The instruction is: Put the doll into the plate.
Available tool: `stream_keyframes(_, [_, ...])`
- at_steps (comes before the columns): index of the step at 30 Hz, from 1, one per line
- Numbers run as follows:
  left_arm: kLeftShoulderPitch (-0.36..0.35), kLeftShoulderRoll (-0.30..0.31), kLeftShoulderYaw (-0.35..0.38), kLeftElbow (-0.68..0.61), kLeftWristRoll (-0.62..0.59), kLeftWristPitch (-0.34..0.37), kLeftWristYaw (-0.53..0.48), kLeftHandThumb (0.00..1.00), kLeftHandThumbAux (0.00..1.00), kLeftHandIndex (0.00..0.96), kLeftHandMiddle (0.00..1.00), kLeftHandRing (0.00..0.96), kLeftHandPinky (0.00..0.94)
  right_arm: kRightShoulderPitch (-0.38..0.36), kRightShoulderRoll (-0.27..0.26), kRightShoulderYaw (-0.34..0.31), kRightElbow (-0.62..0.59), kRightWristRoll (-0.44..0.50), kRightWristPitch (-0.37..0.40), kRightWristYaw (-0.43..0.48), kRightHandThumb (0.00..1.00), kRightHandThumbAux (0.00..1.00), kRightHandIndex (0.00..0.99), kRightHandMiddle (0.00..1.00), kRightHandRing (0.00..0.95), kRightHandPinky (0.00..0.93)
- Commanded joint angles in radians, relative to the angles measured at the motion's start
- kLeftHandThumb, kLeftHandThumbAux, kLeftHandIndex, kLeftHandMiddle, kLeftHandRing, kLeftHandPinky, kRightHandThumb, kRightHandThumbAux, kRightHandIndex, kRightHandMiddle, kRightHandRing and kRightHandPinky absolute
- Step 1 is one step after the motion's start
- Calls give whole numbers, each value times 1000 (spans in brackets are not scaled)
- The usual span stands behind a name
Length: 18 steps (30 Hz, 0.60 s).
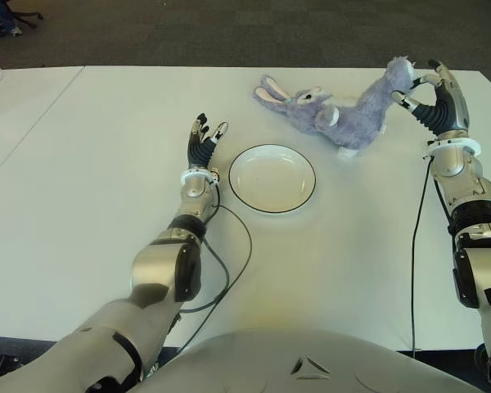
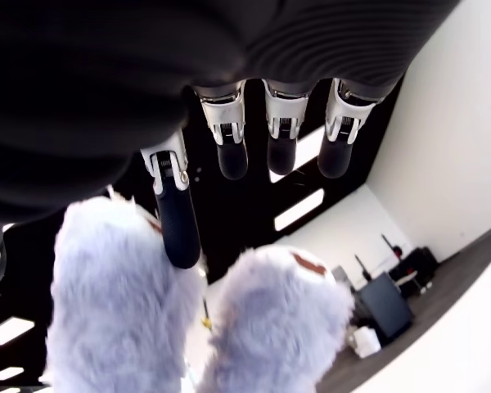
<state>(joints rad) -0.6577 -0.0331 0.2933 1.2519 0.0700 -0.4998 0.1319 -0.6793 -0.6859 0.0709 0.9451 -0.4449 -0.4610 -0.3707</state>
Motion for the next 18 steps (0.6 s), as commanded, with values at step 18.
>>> stream_keyframes(18, [146, -41, 9, 119, -6, 181, 8, 0, 531, 0, 60, 51, 34, -53, -17, 40, 76, -45, -11, -82, 230, 293, 0, 0, 0, 0])
